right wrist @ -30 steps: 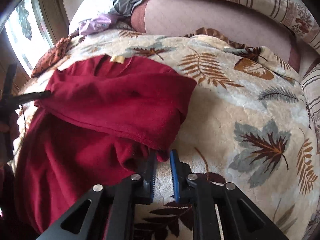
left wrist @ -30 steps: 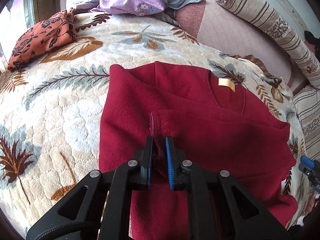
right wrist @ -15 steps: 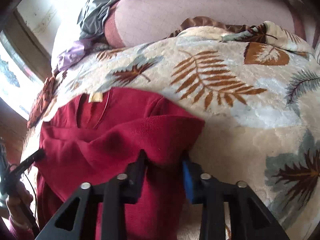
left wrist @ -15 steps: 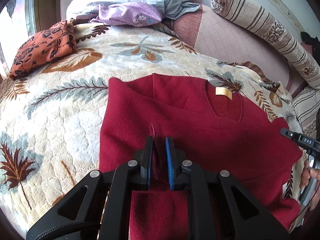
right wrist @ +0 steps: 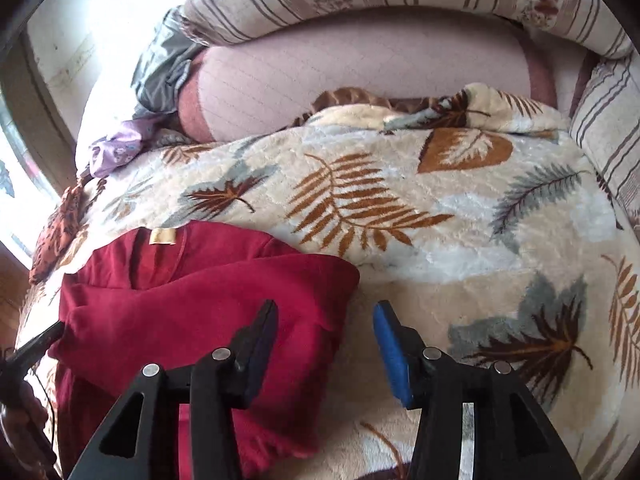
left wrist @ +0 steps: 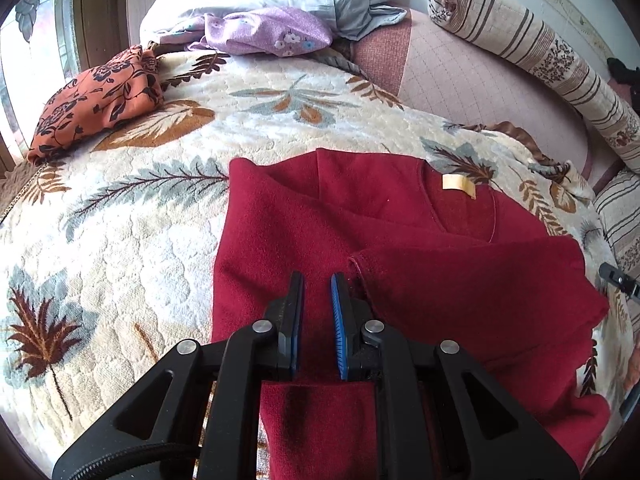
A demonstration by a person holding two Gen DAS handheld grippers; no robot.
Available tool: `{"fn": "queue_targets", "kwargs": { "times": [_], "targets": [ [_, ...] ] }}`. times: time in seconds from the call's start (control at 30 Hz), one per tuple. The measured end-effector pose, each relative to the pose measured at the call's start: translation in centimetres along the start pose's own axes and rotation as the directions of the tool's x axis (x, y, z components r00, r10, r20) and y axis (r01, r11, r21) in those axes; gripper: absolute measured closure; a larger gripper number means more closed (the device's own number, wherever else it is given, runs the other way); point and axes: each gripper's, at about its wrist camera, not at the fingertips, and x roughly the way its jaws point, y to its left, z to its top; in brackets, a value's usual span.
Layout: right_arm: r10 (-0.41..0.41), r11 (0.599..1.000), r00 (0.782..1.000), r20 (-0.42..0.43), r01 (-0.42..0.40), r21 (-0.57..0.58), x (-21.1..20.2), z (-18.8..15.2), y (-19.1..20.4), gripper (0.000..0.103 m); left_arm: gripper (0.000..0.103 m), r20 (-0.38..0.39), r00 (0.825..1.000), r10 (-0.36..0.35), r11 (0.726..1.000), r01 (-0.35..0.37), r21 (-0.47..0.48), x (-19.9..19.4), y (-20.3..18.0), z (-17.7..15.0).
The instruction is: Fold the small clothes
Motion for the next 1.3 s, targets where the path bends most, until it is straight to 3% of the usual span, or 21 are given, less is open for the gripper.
{"fn": "queue_targets", "kwargs": {
  "times": [0.1, 0.17, 0.27, 0.33, 0.47, 0.53, 0.63, 1.0, 1.07, 1.13, 1.3],
  "targets": [
    [0.003, 0.994, 1.0, -0.027, -0.005, -0.105, -1.1, -1.4, 2.0, 0.056, 0.091, -0.009, 1.0, -0.01, 1.0, 0.01, 0.005, 0.2, -0.4, -0.1],
    [-0.01, 0.986, 0.998, -0.067, -0.001, -0.165, -0.4, -2.7, 2.9, 0.065, 0.091, -0.034, 0.999, 0.004, 1.0, -0.003, 0.03, 1.1, -0.9, -0.4],
    [-0.164, 0.965, 0.977, -0.137, 0.13, -0.227, 2.1, -4.8, 2.6, 0.067, 0.091, -0.07, 0.997, 0.043, 0.998, -0.039, 0.057, 2.6, -1.1, -1.0],
    [-0.136, 0.978, 0.979, -0.152, 0.108, -0.176, 2.4, -5.3, 1.5, 0.067, 0.091, -0.062, 0.997, 0.042, 0.997, -0.038, 0.064, 2.1, -1.2, -1.1],
    [-0.082, 0.993, 0.99, -0.114, 0.071, -0.092, -0.9, -5.1, 0.4, 0.066, 0.091, -0.073, 0.997, 0.028, 0.998, -0.024, 0.052, 1.0, -0.7, -1.4],
    [-0.051, 0.996, 0.994, -0.093, 0.045, -0.071, -2.8, -5.3, 0.1, 0.052, 0.091, -0.081, 0.996, 0.033, 0.998, -0.028, 0.061, 0.3, -0.6, -1.8],
    [0.004, 0.999, 0.998, -0.061, -0.006, -0.033, -5.3, -6.0, -0.2, 0.039, 0.091, -0.064, 0.996, 0.067, 0.994, -0.06, 0.095, -1.0, -0.9, -2.4],
    [0.047, 0.998, 0.995, -0.085, -0.05, -0.026, -7.4, -8.6, 2.1, 0.039, 0.089, -0.056, 0.995, 0.078, 0.992, -0.072, 0.101, -4.8, -1.1, -5.1],
    [0.038, 0.998, 0.996, -0.084, -0.042, -0.046, -7.7, -9.2, 2.7, 0.039, 0.064, -0.046, 0.996, 0.075, 0.993, -0.071, 0.096, -5.5, -1.0, -5.6],
    [0.033, 0.998, 0.996, -0.086, -0.038, -0.059, -7.9, -9.7, 3.0, 0.038, 0.05, -0.015, 0.997, 0.079, 0.993, -0.077, 0.089, -6.5, -0.8, -5.9],
    [0.039, 0.999, 0.995, -0.095, -0.043, -0.033, -8.4, -10.5, 2.7, 0.037, 0.049, -0.007, 0.998, 0.065, 0.995, -0.064, 0.075, -8.0, -0.4, -6.6]
  ]
}}
